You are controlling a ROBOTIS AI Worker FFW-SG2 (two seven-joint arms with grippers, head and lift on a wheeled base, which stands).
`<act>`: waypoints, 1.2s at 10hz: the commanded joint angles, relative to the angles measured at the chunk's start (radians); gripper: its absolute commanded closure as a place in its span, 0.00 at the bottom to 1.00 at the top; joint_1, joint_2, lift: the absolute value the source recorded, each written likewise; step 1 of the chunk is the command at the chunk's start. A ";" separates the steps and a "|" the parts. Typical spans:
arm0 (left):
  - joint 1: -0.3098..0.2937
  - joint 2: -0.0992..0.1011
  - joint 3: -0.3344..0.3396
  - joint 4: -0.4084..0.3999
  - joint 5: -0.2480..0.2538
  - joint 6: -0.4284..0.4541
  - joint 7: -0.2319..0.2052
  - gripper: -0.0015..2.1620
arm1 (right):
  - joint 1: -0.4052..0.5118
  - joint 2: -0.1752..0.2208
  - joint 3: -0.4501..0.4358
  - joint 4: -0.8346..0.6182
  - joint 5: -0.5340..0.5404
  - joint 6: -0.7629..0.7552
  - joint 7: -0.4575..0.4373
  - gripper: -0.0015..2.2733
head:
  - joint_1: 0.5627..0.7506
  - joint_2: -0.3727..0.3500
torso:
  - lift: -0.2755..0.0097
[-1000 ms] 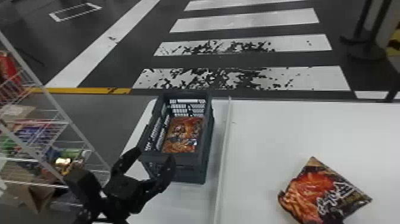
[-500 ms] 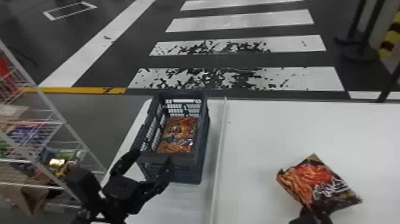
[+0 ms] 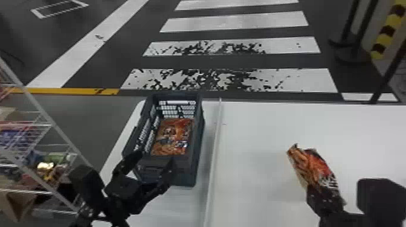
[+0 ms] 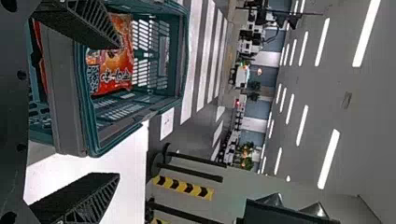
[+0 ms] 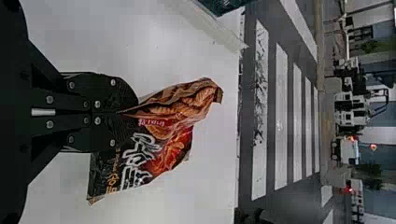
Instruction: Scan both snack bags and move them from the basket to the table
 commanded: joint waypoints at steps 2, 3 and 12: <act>0.000 0.008 -0.002 0.012 0.000 0.000 -0.006 0.01 | -0.012 0.086 -0.237 -0.014 -0.458 0.085 0.045 0.99 | 0.70 0.75 | 0.62; 0.000 0.009 -0.002 0.017 0.000 0.000 -0.011 0.01 | -0.026 0.102 -0.318 -0.011 -0.610 0.116 0.045 0.99 | 0.70 0.75 | 0.62; 0.026 0.012 -0.043 -0.005 -0.040 -0.009 -0.008 0.01 | 0.034 0.102 -0.638 0.191 -1.087 -0.031 -0.070 0.99 | 0.70 0.49 | 0.62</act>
